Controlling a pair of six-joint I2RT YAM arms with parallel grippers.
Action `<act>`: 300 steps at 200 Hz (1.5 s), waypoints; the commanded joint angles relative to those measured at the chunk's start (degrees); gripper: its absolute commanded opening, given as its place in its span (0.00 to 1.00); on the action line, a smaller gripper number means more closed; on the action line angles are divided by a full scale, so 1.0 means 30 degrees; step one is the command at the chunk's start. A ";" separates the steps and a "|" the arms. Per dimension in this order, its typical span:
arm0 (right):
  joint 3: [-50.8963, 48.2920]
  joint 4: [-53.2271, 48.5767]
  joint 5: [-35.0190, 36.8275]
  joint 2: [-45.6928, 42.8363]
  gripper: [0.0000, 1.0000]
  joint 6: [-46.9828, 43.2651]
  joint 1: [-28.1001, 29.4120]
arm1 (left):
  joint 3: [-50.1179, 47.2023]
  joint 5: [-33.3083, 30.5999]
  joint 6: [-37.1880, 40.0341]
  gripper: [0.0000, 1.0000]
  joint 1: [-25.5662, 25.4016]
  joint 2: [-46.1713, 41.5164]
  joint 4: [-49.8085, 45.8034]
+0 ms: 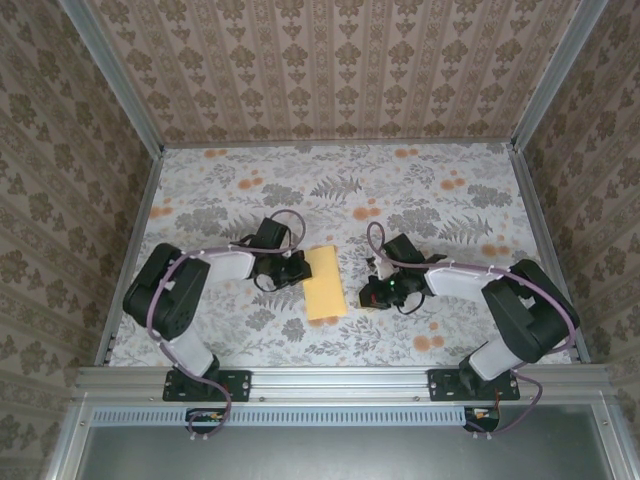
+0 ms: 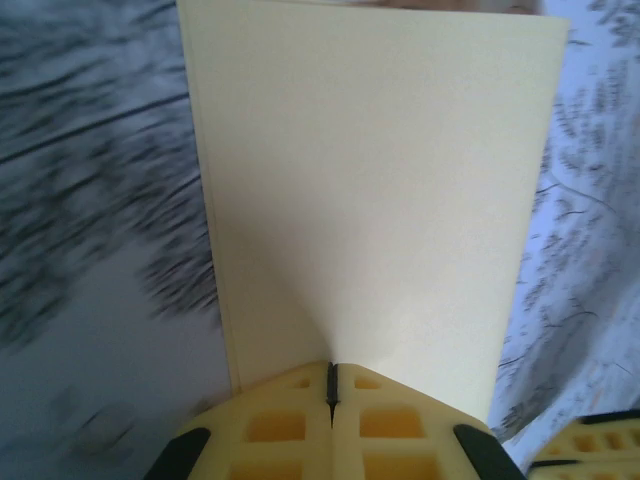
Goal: Fold a paper plane with a square sheet of paper (pick it up from the middle)
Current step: First fold in half a square sheet of paper at the center of the table.
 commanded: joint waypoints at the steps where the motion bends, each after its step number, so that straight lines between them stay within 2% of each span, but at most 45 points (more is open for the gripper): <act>1: 0.1436 -0.0039 0.0881 -0.0278 0.00 0.0927 -0.0010 | -0.0478 -0.1817 -0.0855 0.00 0.0183 -0.1558 -0.2790; 35: 0.2462 0.2074 0.0822 0.1430 0.00 0.2898 0.0158 | 0.0077 -0.0629 -0.0317 0.00 -0.0033 -0.3096 -0.1826; 50: 0.2740 0.3124 0.0745 0.2182 0.00 0.3968 0.0353 | 0.0629 -0.0393 0.0174 0.04 -0.0322 -0.3065 -0.1755; 86: 0.3434 0.4059 0.0973 0.3656 0.00 0.5371 0.1085 | 0.1920 0.0482 0.0777 0.06 -0.1009 -0.1371 -0.1226; 125: 0.3499 0.4669 0.1329 0.4761 0.00 0.6363 0.1274 | 0.3315 0.1265 0.0896 0.01 -0.1486 0.0795 -0.0493; 193: 0.4392 0.3846 0.1827 0.5853 0.00 0.5750 0.1280 | 0.4634 0.2249 0.1043 0.00 -0.1750 0.3208 0.0045; 240: 0.5009 0.2925 0.1555 0.6015 0.00 0.4698 0.1295 | 0.4747 0.1817 0.1216 0.00 -0.1416 0.4250 -0.0552; 300: 0.4759 0.2896 0.1521 0.5979 0.00 0.5247 0.1281 | 0.4024 0.1319 0.1479 0.00 -0.1198 0.4615 -0.0692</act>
